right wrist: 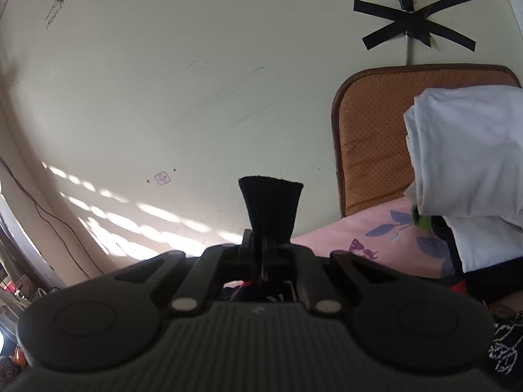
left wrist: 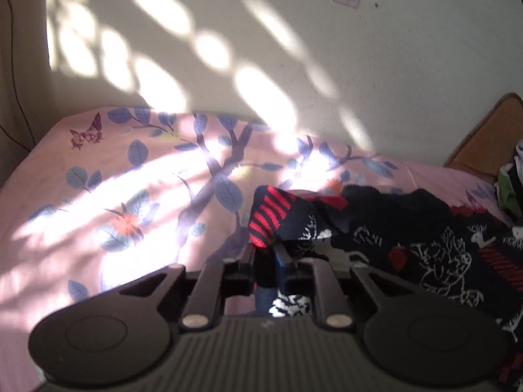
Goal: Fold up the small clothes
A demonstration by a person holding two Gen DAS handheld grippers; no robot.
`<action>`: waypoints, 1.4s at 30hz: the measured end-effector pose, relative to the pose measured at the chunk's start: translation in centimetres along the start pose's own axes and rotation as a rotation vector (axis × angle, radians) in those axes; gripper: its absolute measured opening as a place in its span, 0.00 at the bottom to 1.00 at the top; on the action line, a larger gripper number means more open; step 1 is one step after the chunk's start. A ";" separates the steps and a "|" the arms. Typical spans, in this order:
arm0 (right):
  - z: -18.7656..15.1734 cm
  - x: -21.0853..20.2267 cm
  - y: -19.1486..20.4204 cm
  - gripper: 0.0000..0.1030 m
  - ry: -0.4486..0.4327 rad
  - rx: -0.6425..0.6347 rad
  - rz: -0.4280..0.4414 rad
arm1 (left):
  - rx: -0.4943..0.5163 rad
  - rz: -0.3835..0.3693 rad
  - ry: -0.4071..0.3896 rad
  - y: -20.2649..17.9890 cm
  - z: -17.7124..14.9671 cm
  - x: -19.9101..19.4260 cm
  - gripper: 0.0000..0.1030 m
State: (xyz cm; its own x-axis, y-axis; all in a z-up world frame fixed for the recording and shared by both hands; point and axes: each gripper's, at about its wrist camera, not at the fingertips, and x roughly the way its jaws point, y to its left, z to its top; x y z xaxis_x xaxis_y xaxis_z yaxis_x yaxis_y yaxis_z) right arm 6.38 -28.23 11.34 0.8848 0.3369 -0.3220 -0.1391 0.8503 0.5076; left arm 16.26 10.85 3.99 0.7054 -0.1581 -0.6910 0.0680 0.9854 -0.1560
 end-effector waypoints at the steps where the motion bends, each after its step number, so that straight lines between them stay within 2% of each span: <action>1: -0.2 0.1 0.0 0.07 0.011 -0.006 0.014 | -0.030 0.027 -0.064 0.8 0.5 -1.1 0.01; 2: -0.5 0.2 -0.1 0.07 0.016 -0.012 0.020 | -0.048 0.119 -0.137 1.4 1.1 -1.9 0.02; 3: -1.0 0.4 -0.2 0.07 0.020 -0.019 0.017 | -0.051 0.187 -0.158 1.8 1.5 -2.0 0.02; 4: -1.5 0.7 -0.3 0.07 0.030 -0.025 0.013 | -0.061 0.195 -0.134 2.3 2.0 -1.7 0.02; 6: -2.6 1.6 -1.2 0.07 0.056 -0.019 -0.009 | -0.089 0.116 -0.051 3.0 2.1 -1.1 0.03; 8: -3.5 2.3 -2.6 0.11 0.083 0.016 -0.040 | -0.083 0.054 -0.040 2.5 1.5 -1.5 0.07; 10: -4.1 2.4 -3.8 0.11 0.072 0.016 -0.114 | -0.060 0.017 -0.048 1.1 0.9 -2.1 0.27; 11: -4.2 2.3 -4.5 0.15 0.061 0.017 -0.159 | -0.051 -0.013 -0.063 0.3 0.5 -2.5 0.44; 12: -4.3 2.1 -5.2 0.17 0.055 0.030 -0.204 | -0.038 -0.041 -0.081 -0.5 0.2 -2.8 0.55; 14: -4.3 1.5 -6.6 0.29 0.049 0.085 -0.280 | 0.002 -0.068 -0.103 -2.5 -0.5 -3.1 0.61; 17: -4.5 -0.1 -7.6 0.32 0.014 0.144 -0.311 | 0.046 -0.110 -0.113 -5.1 -1.3 -2.5 0.72; 21: -5.1 -3.0 -7.0 0.32 0.005 0.132 -0.243 | 0.102 -0.057 -0.144 -7.2 -2.9 -1.0 0.73; 24: -5.8 -7.4 -7.6 0.32 -0.040 0.164 -0.233 | 0.121 -0.018 -0.095 -7.1 -4.3 1.1 0.70; 25: -6.2 -9.0 -8.2 0.32 -0.062 0.197 -0.244 | 0.114 -0.007 -0.056 -7.0 -4.3 1.6 0.68; 27: -7.0 -12.3 -9.8 0.32 -0.100 0.269 -0.283 | 0.088 -0.001 -0.096 -6.5 -4.4 1.2 0.68; 32: -9.4 -19.9 -13.4 0.32 -0.236 0.460 -0.454 | 0.097 0.025 -0.079 -6.7 -4.5 1.3 0.68; 34: -10.6 -22.0 -15.0 0.32 -0.280 0.574 -0.472 | 0.116 0.042 -0.074 -7.1 -4.5 1.4 0.68; 37: -11.9 -22.9 -16.5 0.32 -0.294 0.691 -0.460 | 0.138 0.055 -0.061 -7.4 -4.6 1.5 0.68; 40: -12.8 -21.8 -17.8 0.32 -0.266 0.801 -0.404 | 0.163 0.069 -0.055 -7.8 -4.6 1.6 0.69; 42: -13.0 -20.8 -18.6 0.32 -0.278 0.857 -0.396 | 0.171 0.073 -0.053 -7.9 -4.7 1.6 0.69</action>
State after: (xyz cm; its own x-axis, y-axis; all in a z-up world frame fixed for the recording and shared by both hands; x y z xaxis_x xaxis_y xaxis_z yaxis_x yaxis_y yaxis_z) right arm -15.25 -45.82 -1.79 0.8864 -0.1095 -0.4498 0.4622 0.2630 0.8469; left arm 13.58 2.55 0.78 0.7490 -0.0862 -0.6570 0.1304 0.9913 0.0186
